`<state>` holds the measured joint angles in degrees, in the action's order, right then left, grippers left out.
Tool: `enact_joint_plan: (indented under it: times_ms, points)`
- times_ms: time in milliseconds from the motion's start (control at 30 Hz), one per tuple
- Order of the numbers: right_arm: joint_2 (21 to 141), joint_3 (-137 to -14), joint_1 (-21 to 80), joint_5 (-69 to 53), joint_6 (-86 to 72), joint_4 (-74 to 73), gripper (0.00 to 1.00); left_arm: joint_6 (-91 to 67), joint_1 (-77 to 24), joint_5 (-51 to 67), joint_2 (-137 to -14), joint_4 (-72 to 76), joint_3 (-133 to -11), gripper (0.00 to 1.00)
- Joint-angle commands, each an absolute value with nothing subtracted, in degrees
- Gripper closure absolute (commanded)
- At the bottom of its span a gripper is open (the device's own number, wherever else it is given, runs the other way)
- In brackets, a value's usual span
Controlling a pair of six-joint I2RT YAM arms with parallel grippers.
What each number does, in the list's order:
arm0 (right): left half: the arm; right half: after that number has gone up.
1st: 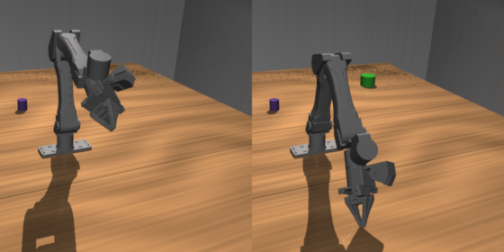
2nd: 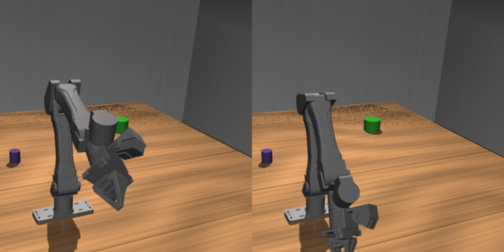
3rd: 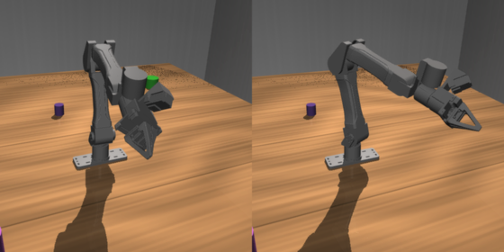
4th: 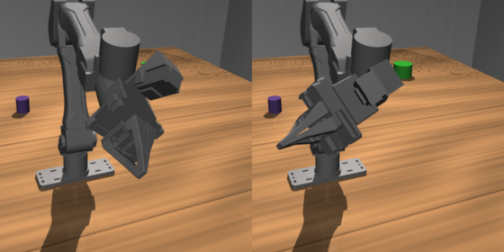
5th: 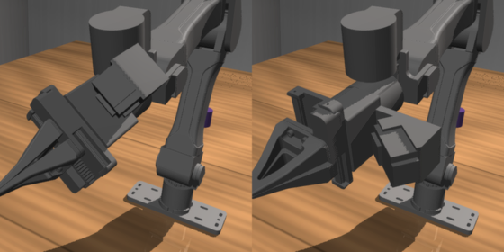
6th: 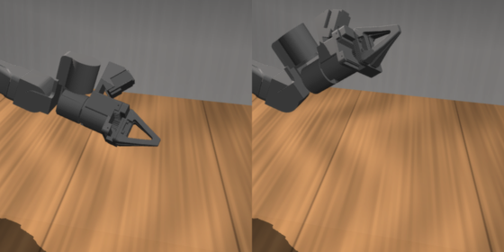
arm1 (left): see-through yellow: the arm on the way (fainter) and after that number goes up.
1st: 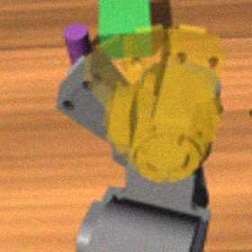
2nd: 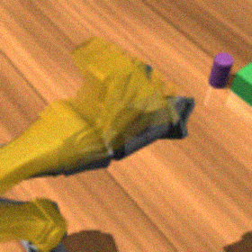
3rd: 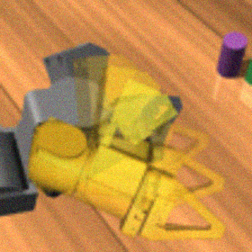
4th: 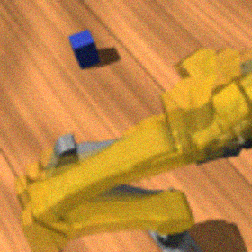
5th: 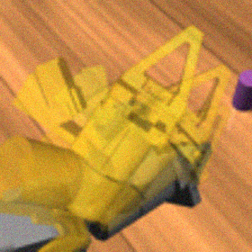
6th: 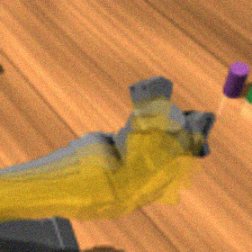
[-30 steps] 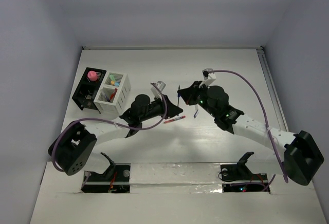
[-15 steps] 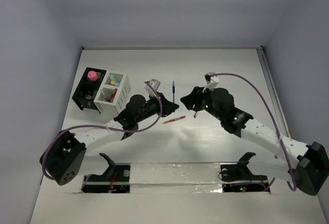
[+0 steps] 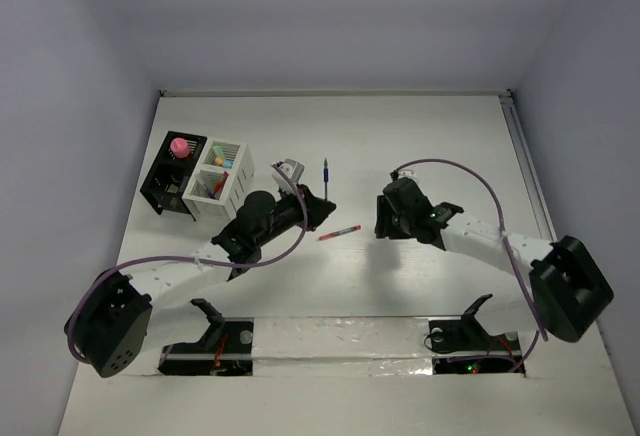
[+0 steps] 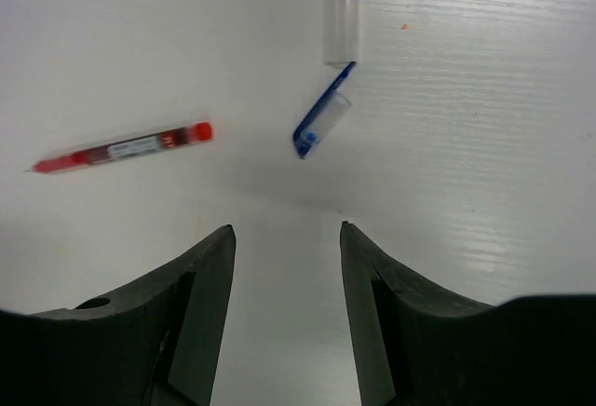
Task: Sort the stationery into containers
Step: Move the pen cap to the center of the board.
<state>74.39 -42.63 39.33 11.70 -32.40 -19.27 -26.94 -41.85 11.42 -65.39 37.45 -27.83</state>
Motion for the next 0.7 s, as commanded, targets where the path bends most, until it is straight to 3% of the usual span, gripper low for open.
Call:
enact_joint_plan:
  times_ms: [0,200,433,600,667]
  points:
    - [78.8,-46.6,38.4,13.2,-33.1,-19.7,0.45,-24.3,-41.7,10.1,-63.6,38.6,-26.5,1.00]
    - [88.8,-51.5,37.4,15.7,-33.6,-18.2,0.46,-25.1,-41.7,12.4,-64.4,40.3,-26.2,1.00]
    - [94.0,-54.2,36.8,17.7,-33.5,-18.4,0.55,-25.3,-41.7,13.0,-64.3,40.6,-26.1,1.00]
    - [95.2,-54.0,36.8,19.4,-33.1,-19.4,0.65,-25.2,-41.7,13.1,-64.0,41.0,-25.9,1.00]
    - [95.5,-53.2,36.8,19.2,-33.0,-19.0,0.76,-25.1,-41.7,13.1,-64.1,41.0,-25.9,1.00]
